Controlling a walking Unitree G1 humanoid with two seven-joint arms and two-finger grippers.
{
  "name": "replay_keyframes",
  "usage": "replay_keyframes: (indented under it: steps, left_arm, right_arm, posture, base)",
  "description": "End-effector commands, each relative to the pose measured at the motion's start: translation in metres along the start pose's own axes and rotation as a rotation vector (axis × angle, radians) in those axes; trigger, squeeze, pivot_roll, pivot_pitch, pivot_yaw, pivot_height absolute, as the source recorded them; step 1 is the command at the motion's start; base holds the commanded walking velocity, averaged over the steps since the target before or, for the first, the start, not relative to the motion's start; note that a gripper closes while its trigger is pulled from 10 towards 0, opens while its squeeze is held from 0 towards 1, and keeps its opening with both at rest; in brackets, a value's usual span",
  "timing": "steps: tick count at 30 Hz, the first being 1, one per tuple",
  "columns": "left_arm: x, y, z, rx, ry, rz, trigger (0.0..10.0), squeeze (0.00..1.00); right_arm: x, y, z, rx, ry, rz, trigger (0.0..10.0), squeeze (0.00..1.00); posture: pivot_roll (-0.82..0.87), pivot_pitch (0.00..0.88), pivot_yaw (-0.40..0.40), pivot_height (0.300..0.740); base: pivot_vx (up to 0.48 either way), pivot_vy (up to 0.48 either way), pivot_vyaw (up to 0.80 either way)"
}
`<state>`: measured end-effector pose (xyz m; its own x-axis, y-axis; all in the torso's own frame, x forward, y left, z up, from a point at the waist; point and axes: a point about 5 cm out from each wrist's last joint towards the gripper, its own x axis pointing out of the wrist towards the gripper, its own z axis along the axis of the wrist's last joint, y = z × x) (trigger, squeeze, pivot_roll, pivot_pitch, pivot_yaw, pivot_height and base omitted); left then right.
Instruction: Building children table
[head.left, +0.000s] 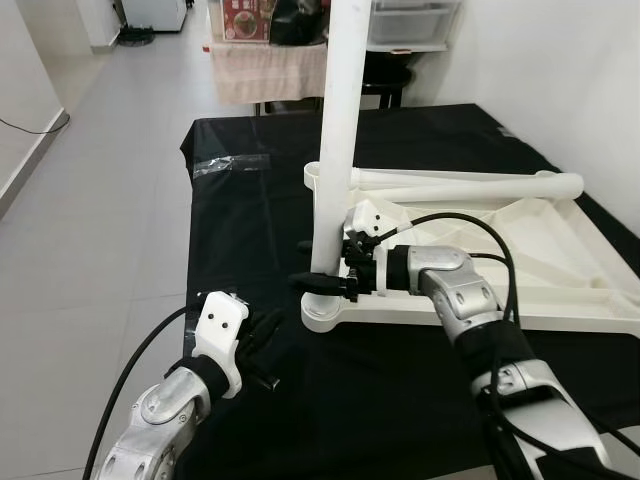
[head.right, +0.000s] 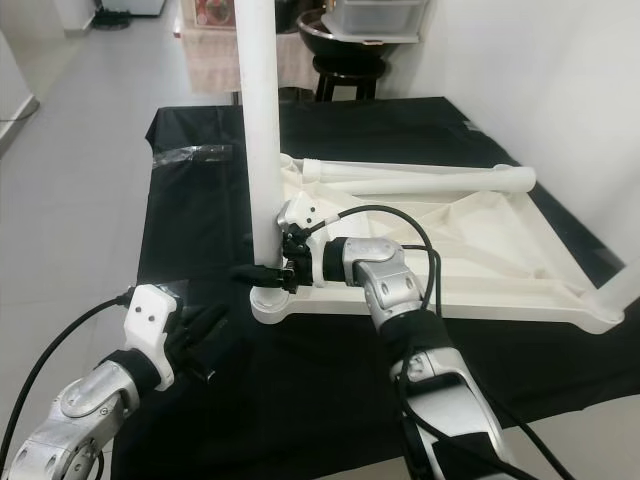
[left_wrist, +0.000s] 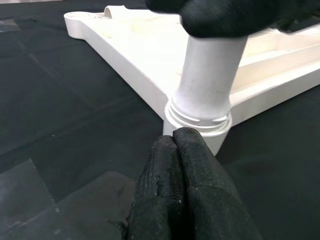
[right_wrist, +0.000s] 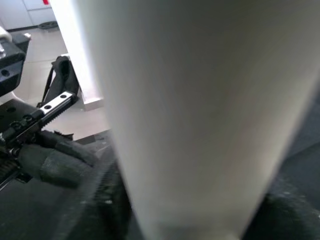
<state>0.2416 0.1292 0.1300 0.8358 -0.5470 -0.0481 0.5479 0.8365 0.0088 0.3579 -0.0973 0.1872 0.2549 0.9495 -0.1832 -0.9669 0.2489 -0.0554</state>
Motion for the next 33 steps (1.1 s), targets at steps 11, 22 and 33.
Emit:
replay_keyframes:
  steps: [11,22,33]
  left_arm:
    - [-0.001,-0.006,0.0,-0.013,-0.012,-0.006,10.0,0.0]
    - [0.0,0.0,0.0,-0.031,-0.015,-0.02,10.0,0.0]
    - [0.0,0.002,0.001,-0.032,-0.023,0.011,10.0,0.0]
  right_arm:
    - [-0.003,0.01,-0.022,0.016,0.006,0.004,0.0,0.0]
    - [0.014,0.049,-0.046,0.008,0.013,-0.596,0.0,0.0]
    - [0.01,0.062,-0.03,0.055,-0.074,-0.171,10.0,1.0]
  posture:
    - [0.03,0.061,-0.078,0.74]
    - [-0.01,0.067,-0.046,0.74]
    - [-0.01,0.065,-0.053,0.74]
  base:
    - [0.0,0.0,0.0]
    - [0.0,0.0,0.0]
    - [0.0,0.0,0.0]
